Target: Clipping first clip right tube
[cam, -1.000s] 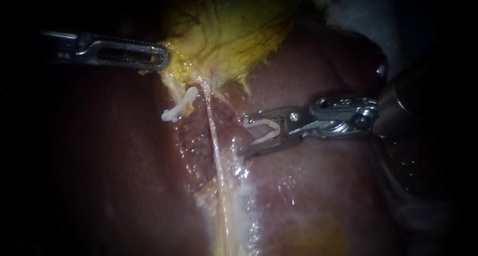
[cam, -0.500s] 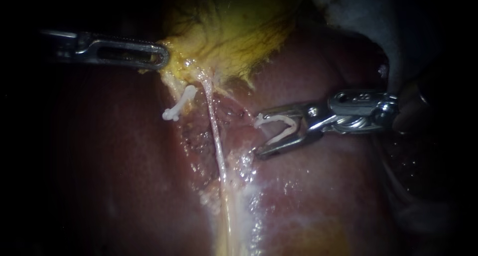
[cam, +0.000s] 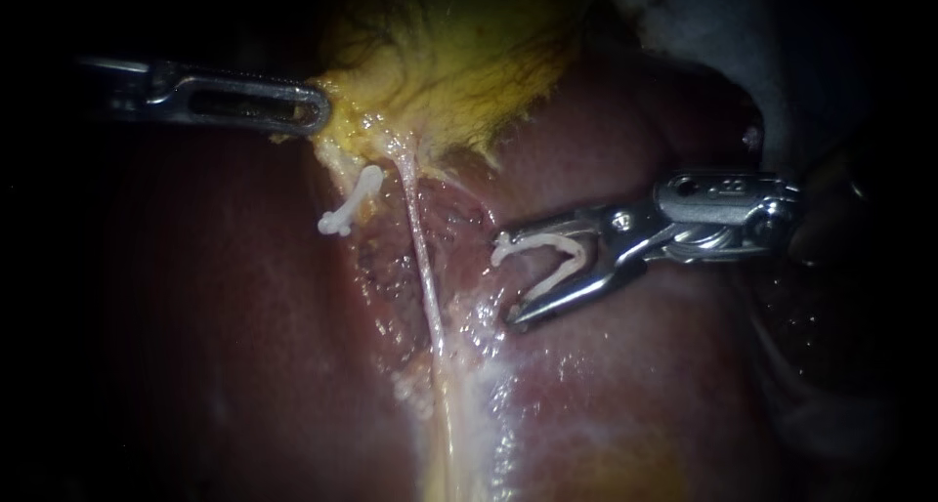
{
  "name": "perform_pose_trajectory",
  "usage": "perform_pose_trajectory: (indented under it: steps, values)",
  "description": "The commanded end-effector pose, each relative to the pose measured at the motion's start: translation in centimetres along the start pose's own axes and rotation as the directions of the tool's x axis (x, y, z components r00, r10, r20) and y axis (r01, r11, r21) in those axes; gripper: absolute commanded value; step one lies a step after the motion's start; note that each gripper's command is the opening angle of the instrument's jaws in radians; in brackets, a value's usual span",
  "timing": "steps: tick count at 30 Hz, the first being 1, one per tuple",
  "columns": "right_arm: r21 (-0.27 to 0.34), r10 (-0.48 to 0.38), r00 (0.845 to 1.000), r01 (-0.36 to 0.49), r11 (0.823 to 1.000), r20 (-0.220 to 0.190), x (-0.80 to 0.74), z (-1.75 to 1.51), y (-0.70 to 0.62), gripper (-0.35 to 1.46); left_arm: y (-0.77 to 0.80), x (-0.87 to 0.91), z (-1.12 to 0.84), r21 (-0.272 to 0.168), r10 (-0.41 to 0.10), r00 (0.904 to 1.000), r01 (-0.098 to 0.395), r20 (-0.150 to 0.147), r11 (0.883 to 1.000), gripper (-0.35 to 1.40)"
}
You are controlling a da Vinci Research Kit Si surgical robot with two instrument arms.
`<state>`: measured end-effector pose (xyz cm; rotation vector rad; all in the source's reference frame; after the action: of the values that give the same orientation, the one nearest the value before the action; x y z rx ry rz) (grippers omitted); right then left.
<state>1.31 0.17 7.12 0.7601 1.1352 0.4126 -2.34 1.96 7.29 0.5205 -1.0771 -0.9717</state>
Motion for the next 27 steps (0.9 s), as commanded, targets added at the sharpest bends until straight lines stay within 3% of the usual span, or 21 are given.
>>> perform_pose_trajectory:
  steps: [1,10,20,23,27]
  values:
    - [0.003,0.011,1.0,-0.011,1.0,0.0,-0.02,0.04,0.01,0.6,0.0,0.0,0.0,0.0,0.0,1.0,0.0,0.0,1.0,-0.35]
    - [0.05,0.08,0.997,-0.08,0.995,-0.001,-0.24,0.33,0.08,0.6,0.0,0.0,0.0,0.0,0.0,1.0,0.0,0.0,1.0,-0.35]
    - [0.052,0.142,0.99,-0.142,0.988,0.004,-0.6,0.52,0.33,0.6,0.0,0.0,0.01,0.0,0.0,1.0,0.0,0.0,1.0,-0.35]
    - [0.068,0.184,0.983,-0.182,0.981,-0.025,-0.67,0.61,0.37,0.6,0.0,0.0,0.01,0.0,0.0,1.0,0.0,0.0,1.0,-0.35]
    - [0.122,0.245,0.965,-0.234,0.965,-0.092,-0.69,0.73,0.35,0.6,0.0,0.0,0.01,0.0,0.0,1.0,0.0,0.0,1.0,-0.35]
